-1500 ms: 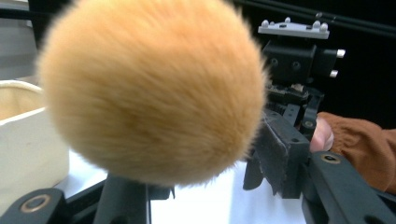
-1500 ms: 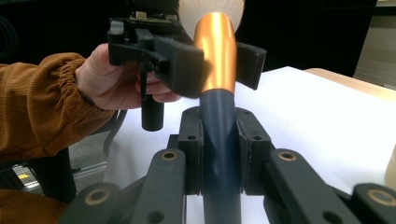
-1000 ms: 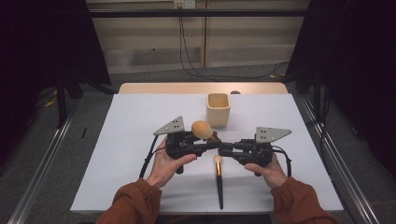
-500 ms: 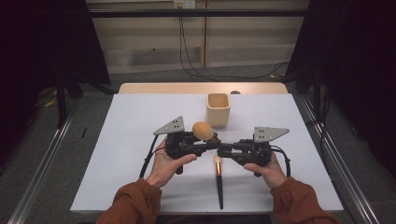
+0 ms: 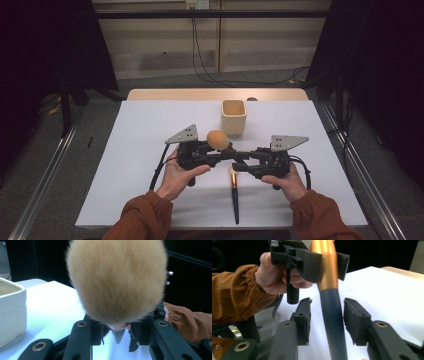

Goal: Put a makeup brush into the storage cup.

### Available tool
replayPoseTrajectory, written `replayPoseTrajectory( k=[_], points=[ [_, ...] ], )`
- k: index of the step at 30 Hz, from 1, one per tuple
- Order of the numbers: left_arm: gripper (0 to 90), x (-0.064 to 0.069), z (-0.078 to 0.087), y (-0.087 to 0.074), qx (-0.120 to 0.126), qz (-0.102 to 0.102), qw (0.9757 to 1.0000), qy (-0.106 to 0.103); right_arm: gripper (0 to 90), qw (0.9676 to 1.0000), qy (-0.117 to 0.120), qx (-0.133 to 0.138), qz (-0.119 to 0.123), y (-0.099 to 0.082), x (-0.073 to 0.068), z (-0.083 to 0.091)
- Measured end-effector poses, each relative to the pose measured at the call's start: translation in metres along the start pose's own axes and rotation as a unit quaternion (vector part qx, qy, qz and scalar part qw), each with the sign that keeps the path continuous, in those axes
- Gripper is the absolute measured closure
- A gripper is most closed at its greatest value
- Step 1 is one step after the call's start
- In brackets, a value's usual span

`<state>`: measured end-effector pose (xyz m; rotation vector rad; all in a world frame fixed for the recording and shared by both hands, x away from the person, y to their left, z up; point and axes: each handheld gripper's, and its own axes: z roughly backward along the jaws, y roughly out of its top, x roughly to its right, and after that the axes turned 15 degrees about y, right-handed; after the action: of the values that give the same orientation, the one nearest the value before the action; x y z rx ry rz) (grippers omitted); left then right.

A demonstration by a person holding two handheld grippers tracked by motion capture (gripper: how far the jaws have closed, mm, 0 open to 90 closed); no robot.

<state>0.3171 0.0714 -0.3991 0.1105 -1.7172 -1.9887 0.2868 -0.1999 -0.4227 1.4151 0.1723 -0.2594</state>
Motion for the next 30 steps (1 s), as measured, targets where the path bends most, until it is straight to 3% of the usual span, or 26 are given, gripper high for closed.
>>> replayPoseTrajectory(
  k=[10, 15, 22, 30],
  points=[
    [65.7, -0.006, 0.007, 0.003, -0.006, 0.013, 0.9998, 0.013, 28.0, 0.9997, -0.011, -0.005, -0.021, 0.001, 0.001, 0.002],
    [65.7, -0.01, 0.011, 0.005, -0.009, 0.012, 0.9996, 0.022, 7.7, 0.9993, -0.03, -0.007, -0.019, 0.004, -0.001, 0.002],
    [65.7, -0.013, 0.016, 0.008, -0.017, 0.012, 0.9992, 0.034, 0.1, 0.9986, -0.051, -0.007, -0.014, 0.003, -0.002, 0.006],
    [65.7, -0.014, 0.025, 0.014, -0.021, 0.008, 0.9989, 0.041, 1.1, 0.9974, -0.069, -0.01, -0.013, 0.003, -0.003, 0.007]
  ],
)
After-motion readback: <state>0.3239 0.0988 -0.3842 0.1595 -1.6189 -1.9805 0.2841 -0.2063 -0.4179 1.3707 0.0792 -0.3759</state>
